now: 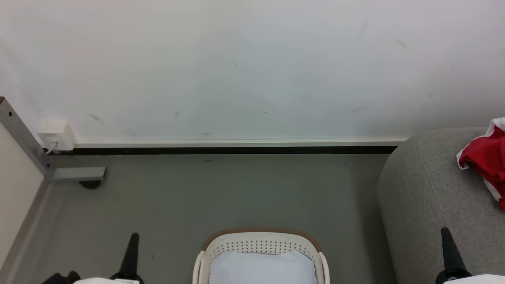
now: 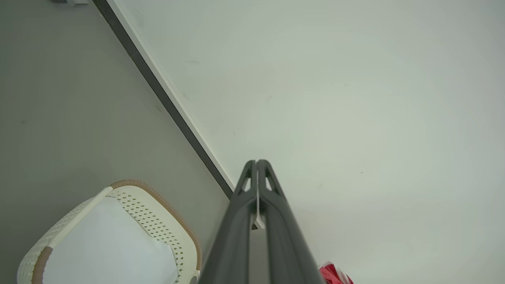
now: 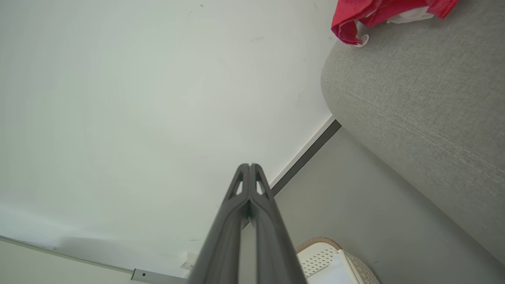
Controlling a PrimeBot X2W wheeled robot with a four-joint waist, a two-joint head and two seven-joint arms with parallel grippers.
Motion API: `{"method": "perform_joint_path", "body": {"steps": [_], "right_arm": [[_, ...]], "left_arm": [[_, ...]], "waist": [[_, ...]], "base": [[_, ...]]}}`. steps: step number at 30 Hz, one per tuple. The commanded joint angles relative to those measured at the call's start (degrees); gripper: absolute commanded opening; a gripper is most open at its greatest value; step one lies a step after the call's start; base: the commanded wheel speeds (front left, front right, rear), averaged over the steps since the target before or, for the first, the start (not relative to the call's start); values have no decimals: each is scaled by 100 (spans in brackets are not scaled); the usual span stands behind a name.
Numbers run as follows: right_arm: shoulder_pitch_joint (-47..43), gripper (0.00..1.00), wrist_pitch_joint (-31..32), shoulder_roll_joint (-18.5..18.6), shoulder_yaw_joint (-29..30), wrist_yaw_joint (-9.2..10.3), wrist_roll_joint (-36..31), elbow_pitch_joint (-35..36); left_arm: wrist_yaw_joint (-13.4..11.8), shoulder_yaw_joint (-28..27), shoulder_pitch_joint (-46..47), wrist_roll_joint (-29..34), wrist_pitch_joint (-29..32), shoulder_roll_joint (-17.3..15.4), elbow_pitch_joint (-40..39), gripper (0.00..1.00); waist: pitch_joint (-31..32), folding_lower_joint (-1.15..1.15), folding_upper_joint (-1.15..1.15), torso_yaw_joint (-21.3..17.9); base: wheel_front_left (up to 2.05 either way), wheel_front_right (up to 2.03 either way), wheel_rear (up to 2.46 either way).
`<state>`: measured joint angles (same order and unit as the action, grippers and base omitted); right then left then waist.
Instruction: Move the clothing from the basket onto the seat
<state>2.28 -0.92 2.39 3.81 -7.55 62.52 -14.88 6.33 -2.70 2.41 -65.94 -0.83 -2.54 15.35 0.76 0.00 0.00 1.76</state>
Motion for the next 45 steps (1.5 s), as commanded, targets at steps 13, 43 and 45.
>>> {"method": "perform_joint_path", "body": {"steps": [13,43,45], "right_arm": [[200,0,232,60,97,7,884,77],[360,0,606,68,227,10,2356,97],[363,0,621,68,235,10,2443,97]], "left_arm": [[60,-132,194,-781,228,-41,-83,0],[109,-322,350,-2084,586,-49,-123,0],[113,-336,353,-2163,616,-50,-125,0]], "waist": [[-21,0,0,-40],[-68,0,0,-128],[-71,0,0,-134]], "base": [[0,0,0],[0,0,0],[0,0,0]]}}
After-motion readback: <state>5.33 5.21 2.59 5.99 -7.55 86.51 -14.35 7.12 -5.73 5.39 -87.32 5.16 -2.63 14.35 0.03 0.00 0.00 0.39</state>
